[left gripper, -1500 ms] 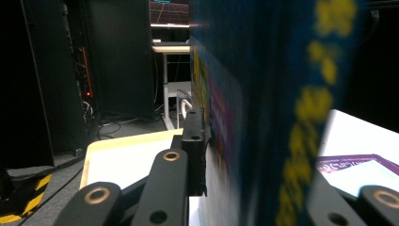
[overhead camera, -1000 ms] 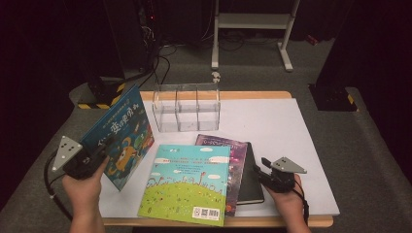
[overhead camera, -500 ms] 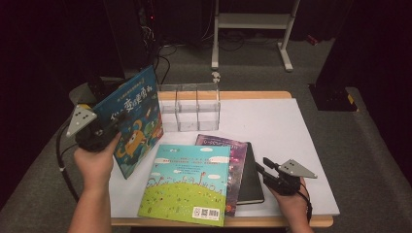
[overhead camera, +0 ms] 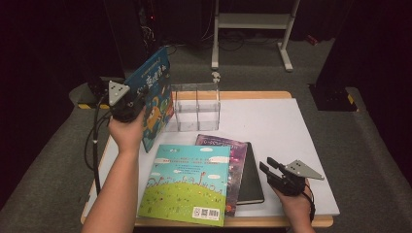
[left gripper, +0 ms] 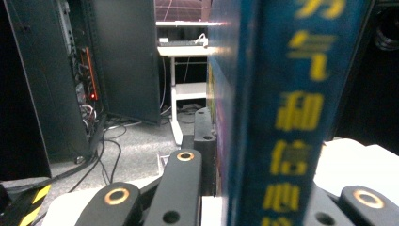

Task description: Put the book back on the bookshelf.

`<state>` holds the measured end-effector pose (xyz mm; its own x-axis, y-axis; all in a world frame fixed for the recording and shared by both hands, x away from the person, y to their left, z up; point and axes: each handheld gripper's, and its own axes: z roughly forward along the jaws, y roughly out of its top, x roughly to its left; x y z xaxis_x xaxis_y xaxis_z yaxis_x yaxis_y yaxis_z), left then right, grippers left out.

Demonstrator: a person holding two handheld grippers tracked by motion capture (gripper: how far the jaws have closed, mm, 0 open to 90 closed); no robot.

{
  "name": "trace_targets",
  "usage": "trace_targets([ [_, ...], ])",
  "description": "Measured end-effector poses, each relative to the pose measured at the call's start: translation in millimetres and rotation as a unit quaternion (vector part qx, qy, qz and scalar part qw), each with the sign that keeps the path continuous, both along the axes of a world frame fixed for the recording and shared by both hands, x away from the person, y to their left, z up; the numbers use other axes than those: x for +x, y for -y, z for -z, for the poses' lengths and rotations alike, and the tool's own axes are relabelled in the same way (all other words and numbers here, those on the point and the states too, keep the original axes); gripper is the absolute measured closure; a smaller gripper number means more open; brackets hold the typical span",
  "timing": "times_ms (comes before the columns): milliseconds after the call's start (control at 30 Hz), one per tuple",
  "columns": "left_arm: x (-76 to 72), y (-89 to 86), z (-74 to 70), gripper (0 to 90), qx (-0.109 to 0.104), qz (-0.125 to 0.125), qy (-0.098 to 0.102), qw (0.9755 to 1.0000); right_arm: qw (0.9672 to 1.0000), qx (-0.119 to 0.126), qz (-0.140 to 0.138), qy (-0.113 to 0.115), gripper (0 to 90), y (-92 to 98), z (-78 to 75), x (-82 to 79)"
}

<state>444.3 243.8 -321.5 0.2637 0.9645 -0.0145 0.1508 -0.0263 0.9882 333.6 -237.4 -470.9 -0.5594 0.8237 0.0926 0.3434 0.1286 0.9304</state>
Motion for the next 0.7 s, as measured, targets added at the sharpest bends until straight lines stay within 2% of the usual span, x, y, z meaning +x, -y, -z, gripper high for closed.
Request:
trace_targets([
  [267, 27.5, 7.3, 18.3, 83.1, 0.004, -0.016, 0.016, 0.9997, 0.9999, 0.011, 0.005, -0.002, 59.6, 3.3, -0.7, -1.2],
  [400, 30.0, 11.9, 28.9, 83.1, 0.012, -0.017, 0.036, 0.9991, 1.0, 0.007, 0.006, -0.003, 59.6, 3.4, 0.0, -1.6],
  [533, 30.3, 11.6, 37.9, 83.1, 0.01, -0.025, 0.041, 0.9988, 1.0, 0.006, 0.004, -0.006, 59.6, 2.7, 1.3, -1.1],
  [700, 26.3, 10.2, 42.9, 82.9, 0.018, -0.022, 0.048, 0.9984, 0.9999, 0.006, 0.001, -0.01, 59.5, 0.5, 3.1, -0.1],
])
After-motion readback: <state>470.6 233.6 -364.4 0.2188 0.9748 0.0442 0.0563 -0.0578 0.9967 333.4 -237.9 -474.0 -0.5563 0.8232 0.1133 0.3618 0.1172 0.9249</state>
